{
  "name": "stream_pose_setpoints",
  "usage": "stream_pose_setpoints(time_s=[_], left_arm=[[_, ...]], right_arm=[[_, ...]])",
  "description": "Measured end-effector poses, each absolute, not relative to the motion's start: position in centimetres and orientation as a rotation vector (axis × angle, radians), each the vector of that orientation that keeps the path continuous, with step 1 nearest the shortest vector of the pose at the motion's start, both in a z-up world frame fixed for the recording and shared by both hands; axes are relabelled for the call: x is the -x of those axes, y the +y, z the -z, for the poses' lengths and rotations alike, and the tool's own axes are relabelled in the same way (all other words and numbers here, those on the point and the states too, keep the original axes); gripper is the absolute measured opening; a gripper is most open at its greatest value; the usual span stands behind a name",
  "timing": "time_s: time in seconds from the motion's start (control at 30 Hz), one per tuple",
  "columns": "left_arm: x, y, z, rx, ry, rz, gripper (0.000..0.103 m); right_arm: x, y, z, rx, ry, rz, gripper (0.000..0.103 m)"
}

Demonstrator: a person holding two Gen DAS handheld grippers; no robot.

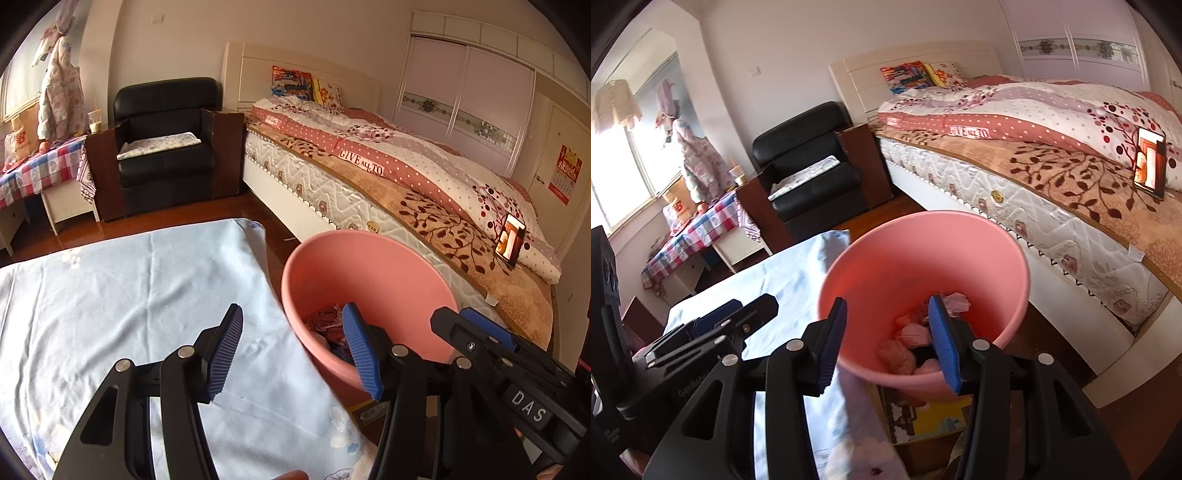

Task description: Collect trash

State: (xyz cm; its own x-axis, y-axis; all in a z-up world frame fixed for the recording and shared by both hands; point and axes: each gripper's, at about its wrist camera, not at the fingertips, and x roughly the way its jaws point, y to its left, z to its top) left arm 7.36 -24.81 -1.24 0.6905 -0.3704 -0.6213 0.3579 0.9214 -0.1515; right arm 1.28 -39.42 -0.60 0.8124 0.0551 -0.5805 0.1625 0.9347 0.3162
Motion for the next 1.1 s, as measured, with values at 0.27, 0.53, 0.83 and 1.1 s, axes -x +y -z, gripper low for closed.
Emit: stream_pose_setpoints(time_s=[0.27,0.53,0.83,1.1], left_arm=[[-5.2,-21.6,-0.3,0.034,0.663,0.376,0.053],[-3.2,-18.5,-1.4,0.064,0.640,0.349,0.050],[-1.8,-15.8,-1.3,0.075,0.641,0.313,0.050],[-1.2,-13.9,-1.0,0.101,0.640,0.285,0.049]], right_arm=[[0.0,-36.6,-0.2,-0.318,0.618,0.013,0.055],[0.8,-33.8,-0.6,-0.279,0.611,-0.012,0.055],[1.3,-31.2,-0.8,-0.252,0.620,-0.044,0.055],[1.8,-29.2,-1.0,-0.216,0.611,-0.049,0.055]])
